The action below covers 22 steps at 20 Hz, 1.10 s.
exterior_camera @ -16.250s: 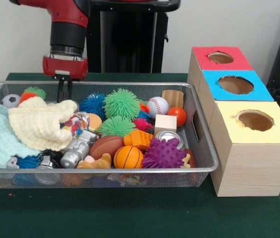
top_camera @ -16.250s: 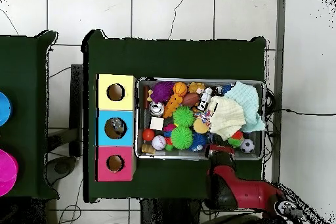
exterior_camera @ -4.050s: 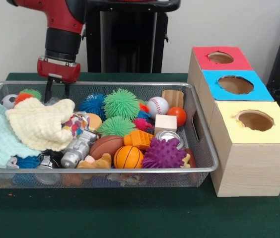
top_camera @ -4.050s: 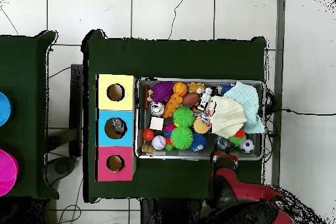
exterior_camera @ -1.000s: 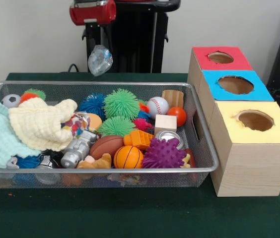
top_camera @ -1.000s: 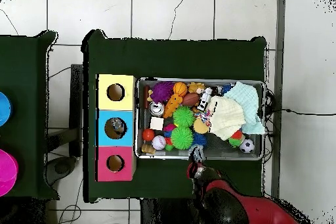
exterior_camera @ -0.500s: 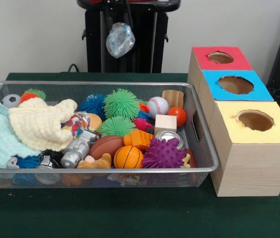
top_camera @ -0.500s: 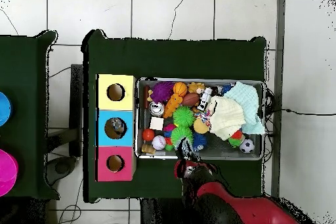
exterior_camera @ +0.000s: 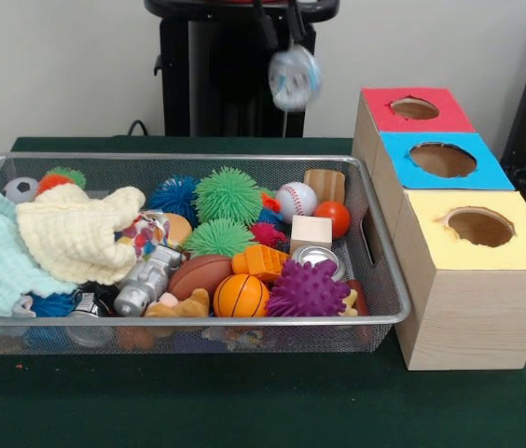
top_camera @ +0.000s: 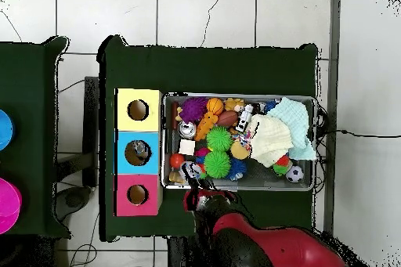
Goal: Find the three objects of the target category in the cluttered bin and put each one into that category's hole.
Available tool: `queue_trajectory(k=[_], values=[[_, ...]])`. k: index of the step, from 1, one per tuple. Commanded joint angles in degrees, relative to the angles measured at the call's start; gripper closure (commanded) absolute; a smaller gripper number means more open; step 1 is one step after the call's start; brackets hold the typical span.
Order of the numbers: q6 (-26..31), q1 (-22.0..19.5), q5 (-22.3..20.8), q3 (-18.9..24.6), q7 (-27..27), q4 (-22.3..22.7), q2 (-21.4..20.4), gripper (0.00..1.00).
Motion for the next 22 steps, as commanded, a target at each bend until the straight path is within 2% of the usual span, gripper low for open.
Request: queue_trajectory(k=[1, 8, 11, 13, 15, 16, 17, 18, 19, 20, 22], values=[[0.0, 4.9, 7.4, 3.3, 15.4, 1.3, -0.3, 1.0], [-0.9, 10.6, 10.0, -2.0, 14.3, 0.1, 0.2, 1.0], [-1.7, 11.8, 10.4, -2.7, 14.2, 0.3, 0.0, 1.0], [-3.7, 13.6, 8.9, -6.3, 12.6, -0.1, 1.7, 1.0], [-6.0, 16.7, 6.5, -13.3, 9.4, -2.2, 3.0, 1.0], [-5.6, 19.3, 5.7, -18.8, 7.5, -3.8, 1.7, 1.0], [-5.2, 21.0, 5.2, -22.1, 6.5, -4.8, 0.9, 1.0], [-5.1, 24.6, 3.9, -29.3, 4.3, -7.2, 1.2, 1.0], [-4.6, 25.7, 3.3, -31.8, 3.4, -8.4, 1.6, 1.0], [-3.5, 28.4, 1.5, -36.9, 2.2, -11.0, 2.6, 1.0], [-4.0, 29.0, -0.9, -39.7, 0.4, -13.1, 4.9, 1.0]])
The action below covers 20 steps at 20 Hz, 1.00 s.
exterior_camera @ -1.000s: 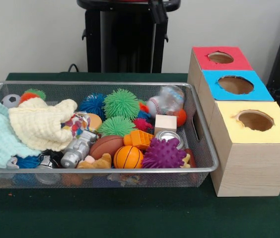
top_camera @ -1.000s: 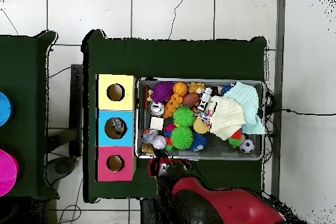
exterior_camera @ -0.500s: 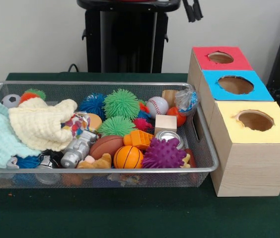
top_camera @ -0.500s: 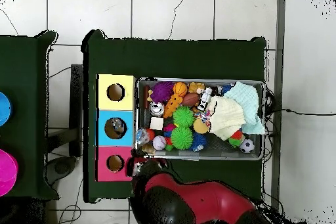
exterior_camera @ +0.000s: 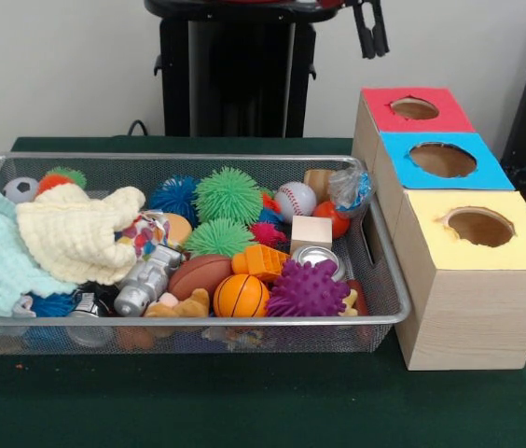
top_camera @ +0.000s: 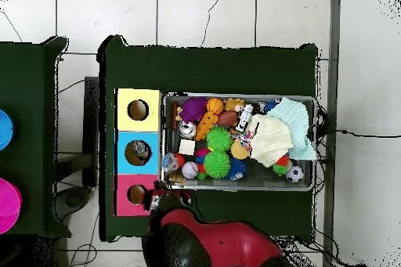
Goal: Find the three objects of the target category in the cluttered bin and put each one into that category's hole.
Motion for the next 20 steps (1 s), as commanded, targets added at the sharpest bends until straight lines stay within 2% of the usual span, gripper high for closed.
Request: queue_trajectory(k=[1, 5, 6, 12, 13, 17, 20], values=[[-1.8, 5.5, -6.8, -22.1, 0.1, -11.8, 4.9, 1.0], [-3.1, 6.0, -10.4, -24.0, 0.4, -13.4, 6.1, 1.0], [-3.7, 6.0, -12.0, -24.1, 1.7, -13.7, 6.4, 0.0], [-5.6, 4.2, -14.4, -21.8, 2.3, -14.8, 8.1, 0.0], [-6.4, 4.0, -14.9, -21.7, 2.7, -15.0, 9.2, 0.0], [-13.0, 6.2, -16.7, -25.8, 3.4, -17.4, 13.8, 0.0], [-18.2, 5.8, -18.6, -25.1, 3.9, -19.5, 18.8, 0.0]])
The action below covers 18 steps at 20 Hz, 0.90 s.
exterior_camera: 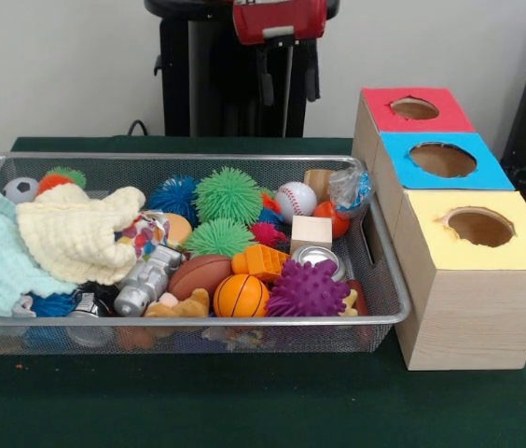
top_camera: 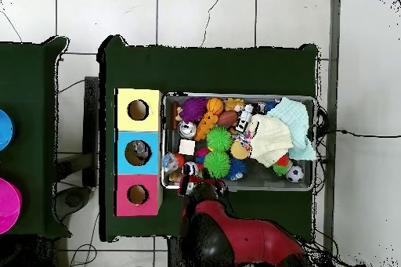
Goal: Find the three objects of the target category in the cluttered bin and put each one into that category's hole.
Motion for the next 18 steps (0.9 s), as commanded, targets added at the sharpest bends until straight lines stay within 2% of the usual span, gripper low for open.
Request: queue_trajectory(k=[1, 4, 11, 18], values=[[-9.4, 0.1, -5.2, -2.8, 4.1, -9.9, 10.8, 0.0], [-12.9, -0.1, -6.6, -2.0, 4.9, -11.7, 15.2, 0.0], [-13.8, 0.1, -7.1, -1.9, 5.6, -11.9, 17.1, 0.0], [-10.9, -1.3, -7.4, 0.1, 6.3, -11.3, 17.8, 0.0]])
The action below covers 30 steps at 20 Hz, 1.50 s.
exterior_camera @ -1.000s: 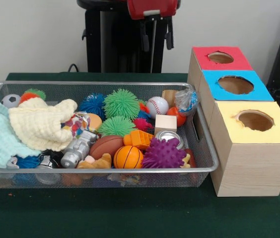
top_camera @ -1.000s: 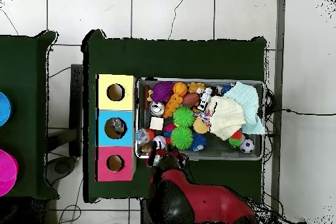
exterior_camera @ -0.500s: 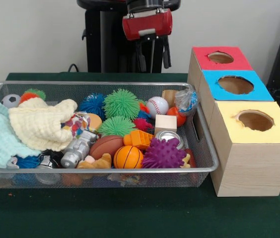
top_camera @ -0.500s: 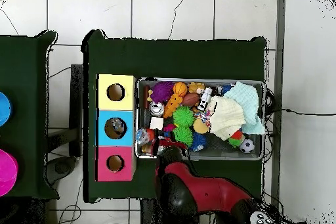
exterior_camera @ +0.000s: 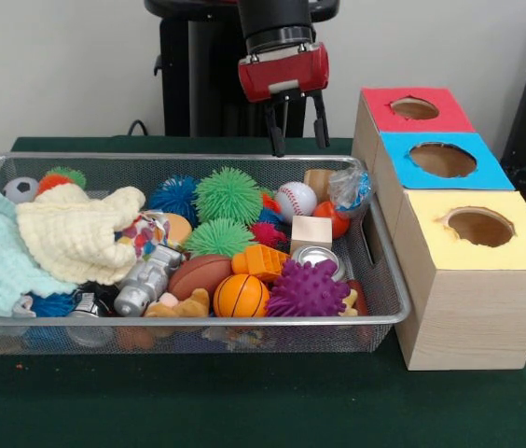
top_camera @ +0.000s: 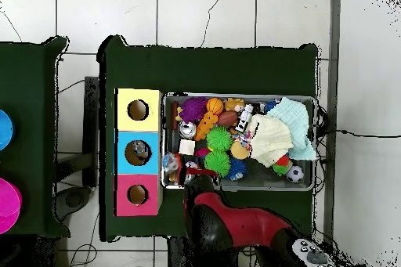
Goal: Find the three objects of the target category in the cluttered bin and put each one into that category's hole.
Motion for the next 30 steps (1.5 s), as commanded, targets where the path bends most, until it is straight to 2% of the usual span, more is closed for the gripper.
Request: queue_trajectory(k=[1, 4, 10, 16, 20, 27, 30], values=[[2.9, -1.6, -1.9, 1.9, 6.5, -6.1, 3.9, 0.0], [6.2, -3.9, -1.6, 4.6, 7.1, -5.3, 6.7, 0.0], [4.8, -5.1, -1.7, 7.1, 8.1, -4.4, 8.7, 0.0], [0.4, -5.7, -2.2, 9.3, 9.3, -3.4, 7.8, 0.0], [0.0, -5.0, -1.3, 9.6, 9.5, -2.7, 6.3, 0.0], [-1.7, -4.6, -0.5, 12.0, 11.1, -1.6, 7.5, 0.0], [-2.1, -4.1, -0.4, 11.5, 10.9, -2.0, 8.3, 0.0]])
